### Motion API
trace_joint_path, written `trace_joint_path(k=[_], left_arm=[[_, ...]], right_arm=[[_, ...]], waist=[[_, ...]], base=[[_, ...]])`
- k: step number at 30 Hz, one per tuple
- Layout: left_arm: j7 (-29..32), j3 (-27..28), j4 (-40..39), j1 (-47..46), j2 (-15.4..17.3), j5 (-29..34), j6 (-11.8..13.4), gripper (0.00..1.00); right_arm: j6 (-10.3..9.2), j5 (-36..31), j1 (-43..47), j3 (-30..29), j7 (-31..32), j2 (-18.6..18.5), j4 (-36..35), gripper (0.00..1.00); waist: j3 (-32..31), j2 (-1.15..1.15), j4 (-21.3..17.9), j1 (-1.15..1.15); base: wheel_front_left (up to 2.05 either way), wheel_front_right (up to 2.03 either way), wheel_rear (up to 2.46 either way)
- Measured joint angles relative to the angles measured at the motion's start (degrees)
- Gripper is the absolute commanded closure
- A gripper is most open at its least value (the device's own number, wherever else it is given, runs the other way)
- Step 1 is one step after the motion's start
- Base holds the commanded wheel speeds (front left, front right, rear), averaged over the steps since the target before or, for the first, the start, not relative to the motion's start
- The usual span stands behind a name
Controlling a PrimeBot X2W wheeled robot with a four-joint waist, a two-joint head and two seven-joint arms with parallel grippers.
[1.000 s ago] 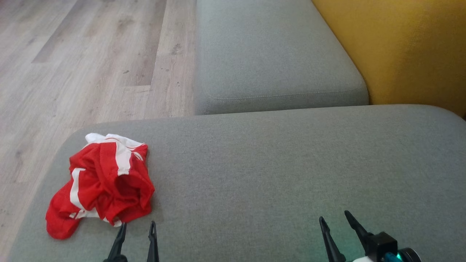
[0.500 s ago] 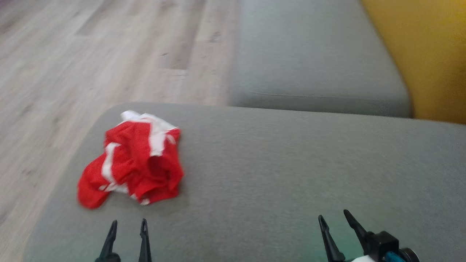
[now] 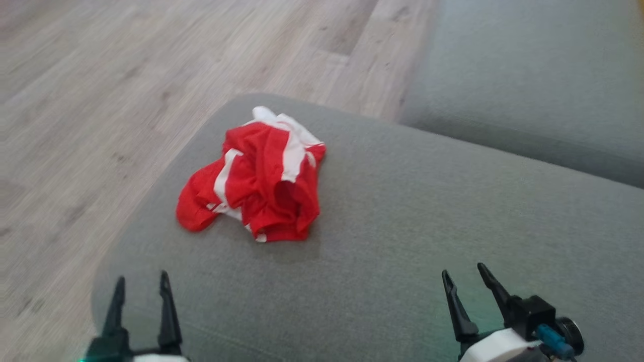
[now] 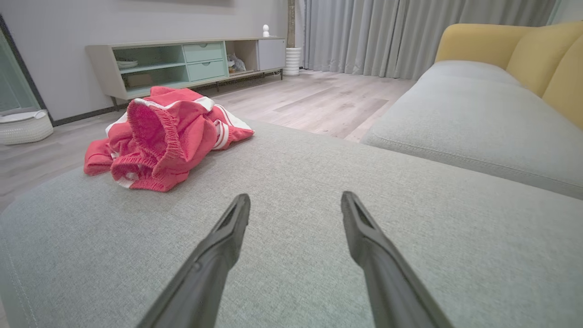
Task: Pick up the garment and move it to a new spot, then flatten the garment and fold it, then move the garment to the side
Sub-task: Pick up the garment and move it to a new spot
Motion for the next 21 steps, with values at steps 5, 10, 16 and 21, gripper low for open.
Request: trace_joint_path(k=[5, 10, 16, 21], left_arm=[[0.00, -0.69, -0.64, -3.35, 0.07, -0.20, -3.36, 0.00], [0.22, -4.33, -0.75, -12.69, 0.44, -0.56, -8.05, 0.00], [7.27, -7.47, 0.77, -32.21, 3.42, -1.82, -10.04, 0.00], [16.80, -12.22, 11.72, -47.38, 5.10, -5.10, -10.63, 0.00]], right_arm=[[0.00, -0.46, -0.16, -0.79, -0.01, 0.01, 0.20, 0.00], [0.00, -2.10, 0.30, -3.57, -0.01, 0.00, 0.05, 0.00], [0.00, -7.03, -0.05, -6.35, -0.01, -0.01, -1.23, 0.00], [0.00, -8.80, -3.71, -6.81, -0.02, -1.57, -2.82, 0.00]], waist=[[1.81, 0.00, 1.96, 0.00], [3.33, 0.00, 3.50, 0.00], [7.29, 0.00, 3.27, 0.00], [13.06, 0.00, 1.56, 0.01]], base=[[0.00, 0.00, 0.00], [0.00, 0.00, 0.00], [0.00, 0.00, 0.00], [0.00, 0.00, 0.00]])
